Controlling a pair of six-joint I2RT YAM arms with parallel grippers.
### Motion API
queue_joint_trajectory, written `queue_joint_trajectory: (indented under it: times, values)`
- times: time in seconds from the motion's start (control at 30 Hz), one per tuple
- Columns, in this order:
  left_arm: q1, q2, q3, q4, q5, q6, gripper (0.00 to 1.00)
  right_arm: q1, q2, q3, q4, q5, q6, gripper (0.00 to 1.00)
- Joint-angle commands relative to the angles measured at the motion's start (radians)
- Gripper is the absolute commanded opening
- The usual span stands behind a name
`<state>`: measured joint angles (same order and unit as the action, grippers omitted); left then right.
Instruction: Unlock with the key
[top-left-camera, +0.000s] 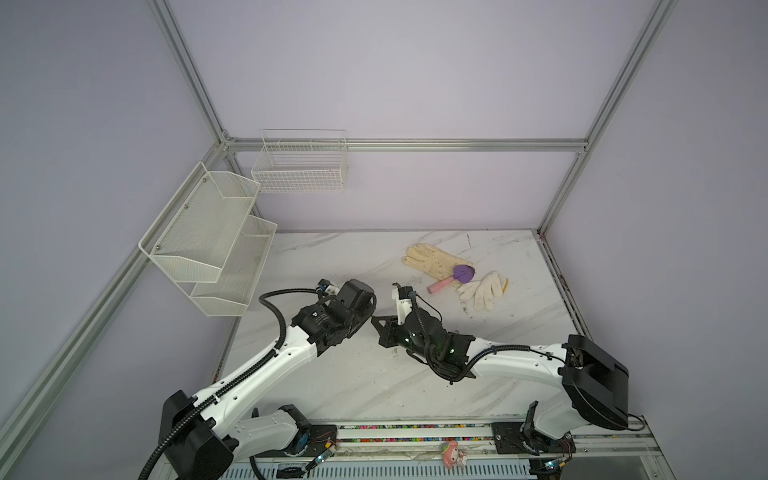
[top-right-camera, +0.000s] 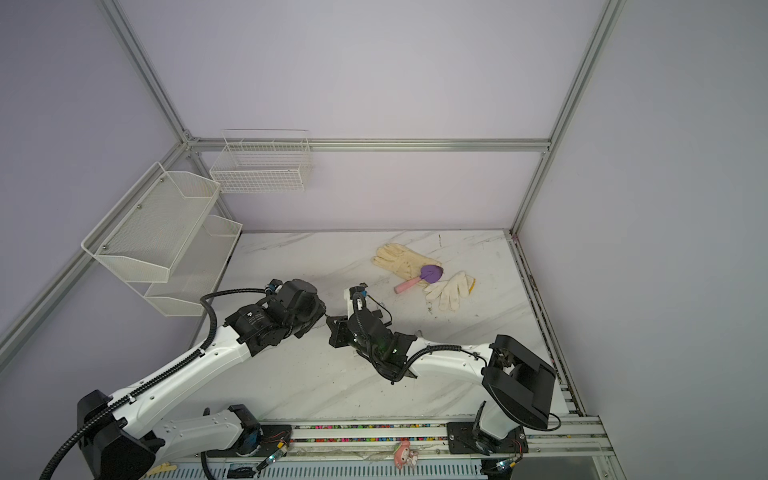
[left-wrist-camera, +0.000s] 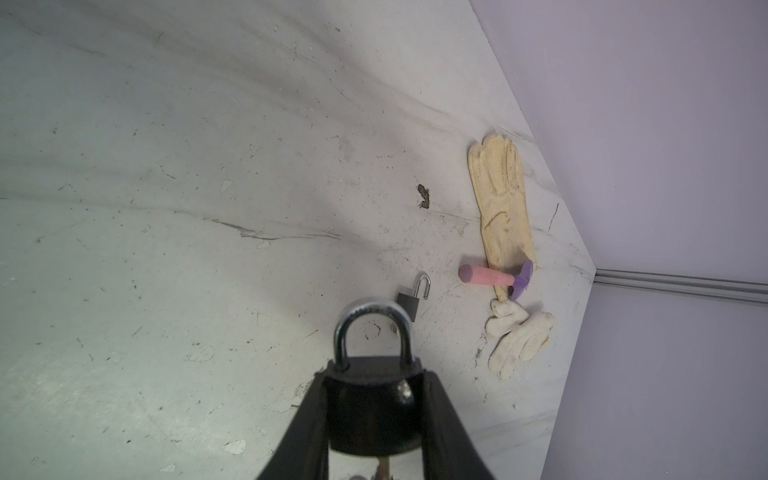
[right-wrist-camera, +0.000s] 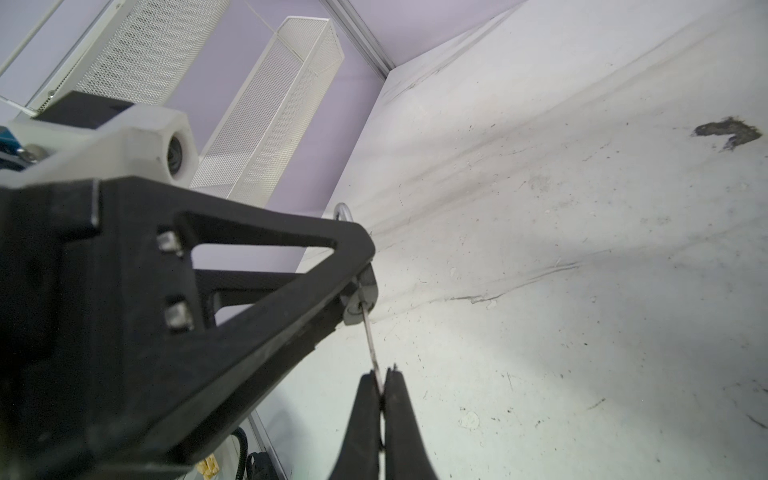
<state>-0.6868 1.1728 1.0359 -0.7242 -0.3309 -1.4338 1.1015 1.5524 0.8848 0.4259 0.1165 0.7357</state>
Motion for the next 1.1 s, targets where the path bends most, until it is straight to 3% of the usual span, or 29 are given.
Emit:
queue_joint_trajectory:
  times: [0.0,0.3,0.47,0.7,0.77,0.9,1.07]
  values:
    - [-0.011,-0.018,0.078,0.003,-0.003,-0.021,0.0,0.001,0.014,0.029,0.002,0.053,0.017,0.0]
    - [-0.014,0.017,0.086,0.026,0.035,-0.014,0.0,0.01,0.036,0.054,0.077,0.009,0.057,0.0]
    - [-0.038,0.021,0.045,0.022,0.037,-0.006,0.0,-0.072,0.021,0.045,0.223,-0.153,0.153,0.0]
    - [-0.043,0.015,-0.012,0.022,0.069,-0.025,0.0,-0.069,0.042,0.061,0.25,-0.102,0.22,0.0]
    - [-0.045,0.013,-0.02,0.036,0.092,-0.049,0.0,-0.031,0.065,0.08,0.22,-0.018,0.169,0.0]
    - [-0.044,-0.002,-0.044,0.118,0.159,-0.086,0.0,0.038,0.085,0.1,0.159,0.165,-0.053,0.0]
    - [-0.017,-0.03,-0.011,0.043,0.148,-0.07,0.0,0.03,0.012,0.059,0.099,0.183,-0.135,0.0]
